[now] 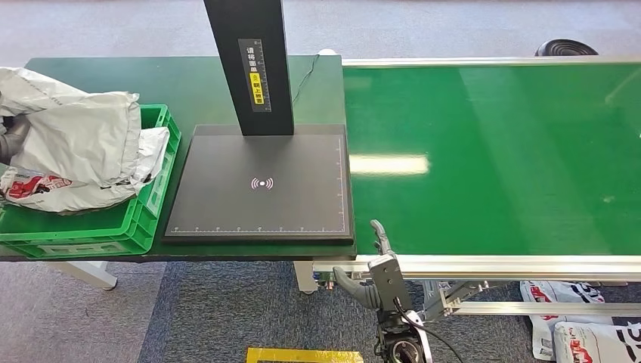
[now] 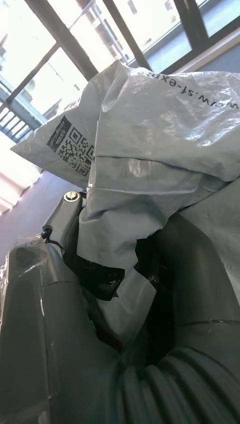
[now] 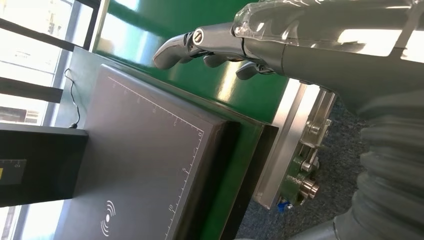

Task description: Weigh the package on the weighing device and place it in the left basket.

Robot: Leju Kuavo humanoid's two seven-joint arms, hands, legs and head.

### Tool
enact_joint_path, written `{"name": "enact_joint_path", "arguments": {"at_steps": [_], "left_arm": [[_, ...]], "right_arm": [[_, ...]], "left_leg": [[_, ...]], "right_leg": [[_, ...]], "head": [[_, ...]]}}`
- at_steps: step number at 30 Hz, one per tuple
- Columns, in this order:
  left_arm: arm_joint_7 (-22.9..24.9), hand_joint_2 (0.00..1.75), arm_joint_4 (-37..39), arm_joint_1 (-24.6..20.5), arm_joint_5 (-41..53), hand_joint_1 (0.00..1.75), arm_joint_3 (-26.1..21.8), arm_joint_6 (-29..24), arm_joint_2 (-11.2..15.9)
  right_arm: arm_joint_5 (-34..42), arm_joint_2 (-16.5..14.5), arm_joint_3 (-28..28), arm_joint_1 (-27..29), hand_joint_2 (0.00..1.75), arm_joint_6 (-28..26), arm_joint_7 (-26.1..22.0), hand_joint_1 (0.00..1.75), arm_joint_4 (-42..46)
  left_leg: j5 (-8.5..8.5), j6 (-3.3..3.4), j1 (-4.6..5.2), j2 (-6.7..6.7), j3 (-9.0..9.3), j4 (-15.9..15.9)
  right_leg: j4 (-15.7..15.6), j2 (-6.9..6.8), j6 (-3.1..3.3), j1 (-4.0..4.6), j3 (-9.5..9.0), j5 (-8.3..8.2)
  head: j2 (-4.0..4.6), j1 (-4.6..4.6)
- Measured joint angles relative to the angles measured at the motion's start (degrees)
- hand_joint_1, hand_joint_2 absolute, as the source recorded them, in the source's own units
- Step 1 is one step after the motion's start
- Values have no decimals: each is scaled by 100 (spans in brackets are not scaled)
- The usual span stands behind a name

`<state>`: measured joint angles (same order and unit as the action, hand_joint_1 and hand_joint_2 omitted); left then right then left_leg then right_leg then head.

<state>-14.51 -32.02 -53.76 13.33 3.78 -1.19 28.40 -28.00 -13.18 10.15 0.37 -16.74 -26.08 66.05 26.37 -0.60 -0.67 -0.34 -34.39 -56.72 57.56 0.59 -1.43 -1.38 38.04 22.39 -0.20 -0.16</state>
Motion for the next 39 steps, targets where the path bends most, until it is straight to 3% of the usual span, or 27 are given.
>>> {"name": "enact_joint_path", "arguments": {"at_steps": [2, 6, 32, 36, 39], "left_arm": [[0, 175, 44, 26, 81, 172, -92, -30, 19], [-9, 175, 131, 130, 278, 0, -264, -94, 14], [-393, 175, 217, 371, 968, 0, -576, 129, -302], [-273, 175, -37, 215, 1132, 0, -461, 343, -419], [-23, 175, -257, -161, 1217, 0, -274, 613, -532]], "right_arm": [[-44, -11, -1, 2, 175, -1, 4, 0, -6], [-96, -29, -5, 8, 175, 18, 7, 0, -23], [-4, -82, -9, -10, 175, 64, -129, 0, -180], [187, -164, -9, -16, 175, 51, -290, 0, -246], [357, -251, -8, -44, 175, 2, -416, 0, -359]], "left_leg": [[0, 0, 0, 1, 0, 0], [0, 0, 0, 1, 1, 0], [0, 0, 1, 4, 4, -1], [-2, 0, 0, 10, 3, -2], [-4, -1, -1, 22, 0, -3]], "right_leg": [[0, 0, 0, 0, 0, 0], [0, 1, 0, 0, 0, 0], [-1, -1, 0, 0, 0, 0], [-1, -9, 0, 1, 0, -1], [-1, -18, 1, 2, -1, -3]], "head": [[0, 0], [0, 1], [0, 0], [0, 0], [0, 0]]}}
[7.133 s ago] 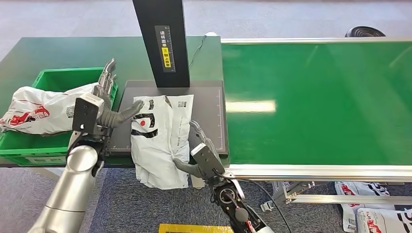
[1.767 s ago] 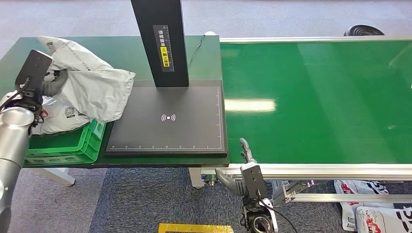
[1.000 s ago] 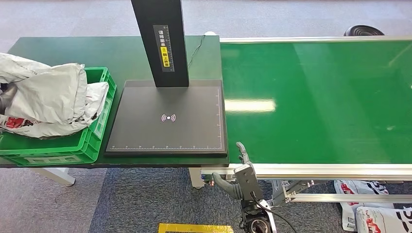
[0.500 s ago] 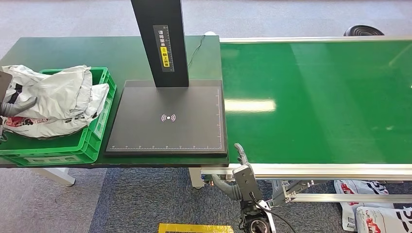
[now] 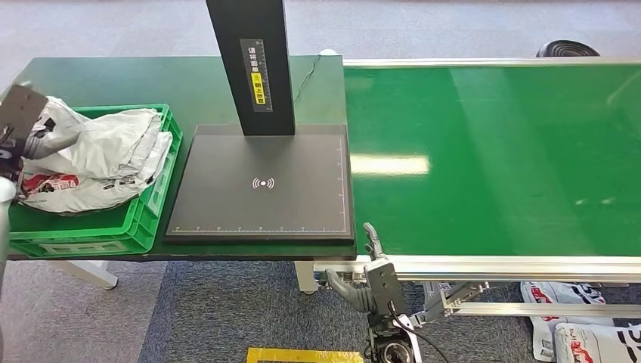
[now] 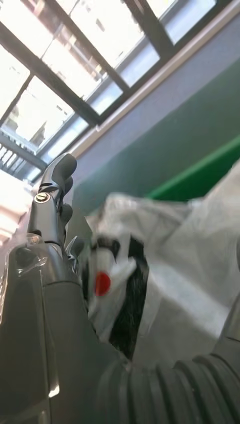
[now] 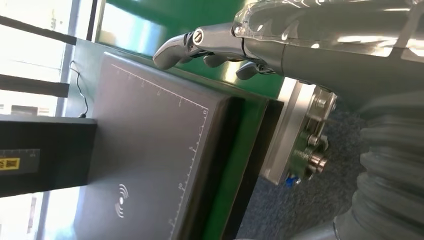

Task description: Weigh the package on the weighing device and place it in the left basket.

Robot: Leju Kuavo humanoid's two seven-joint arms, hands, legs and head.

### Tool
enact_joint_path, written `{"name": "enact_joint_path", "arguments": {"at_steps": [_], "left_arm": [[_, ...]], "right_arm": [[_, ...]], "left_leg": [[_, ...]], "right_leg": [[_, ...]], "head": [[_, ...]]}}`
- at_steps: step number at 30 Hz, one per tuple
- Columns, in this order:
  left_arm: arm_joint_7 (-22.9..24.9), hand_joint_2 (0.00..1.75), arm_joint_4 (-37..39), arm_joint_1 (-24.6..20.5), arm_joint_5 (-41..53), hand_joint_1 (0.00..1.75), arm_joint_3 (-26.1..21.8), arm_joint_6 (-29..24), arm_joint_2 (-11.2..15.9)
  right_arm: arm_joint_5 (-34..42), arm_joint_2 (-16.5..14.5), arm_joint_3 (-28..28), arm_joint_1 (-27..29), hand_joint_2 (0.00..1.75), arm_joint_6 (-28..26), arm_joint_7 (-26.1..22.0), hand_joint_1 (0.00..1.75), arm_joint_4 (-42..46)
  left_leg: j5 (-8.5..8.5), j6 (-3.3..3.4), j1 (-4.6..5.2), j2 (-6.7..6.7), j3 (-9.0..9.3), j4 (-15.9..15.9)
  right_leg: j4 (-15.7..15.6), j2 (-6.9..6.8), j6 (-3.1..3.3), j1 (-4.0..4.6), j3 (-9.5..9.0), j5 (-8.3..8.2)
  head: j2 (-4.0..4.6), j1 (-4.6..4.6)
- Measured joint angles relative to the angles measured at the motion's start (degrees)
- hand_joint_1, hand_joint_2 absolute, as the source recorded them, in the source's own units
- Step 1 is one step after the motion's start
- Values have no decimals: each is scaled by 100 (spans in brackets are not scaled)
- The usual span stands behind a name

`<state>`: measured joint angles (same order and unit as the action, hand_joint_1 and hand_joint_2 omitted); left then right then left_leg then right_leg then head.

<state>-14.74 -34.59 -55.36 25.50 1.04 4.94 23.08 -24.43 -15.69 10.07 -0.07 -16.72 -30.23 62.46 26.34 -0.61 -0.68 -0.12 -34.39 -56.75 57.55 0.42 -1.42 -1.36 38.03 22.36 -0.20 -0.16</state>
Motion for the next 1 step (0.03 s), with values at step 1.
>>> {"name": "enact_joint_path", "arguments": {"at_steps": [1], "left_arm": [[41, 175, -34, -77, 9, 0, 34, 45, -20]], "right_arm": [[31, -15, 1, -7, 175, -11, -23, 0, -23]], "left_leg": [[0, 0, 0, 1, 0, 0]], "right_leg": [[0, 0, 0, 0, 0, -1]], "head": [[0, 0]]}}
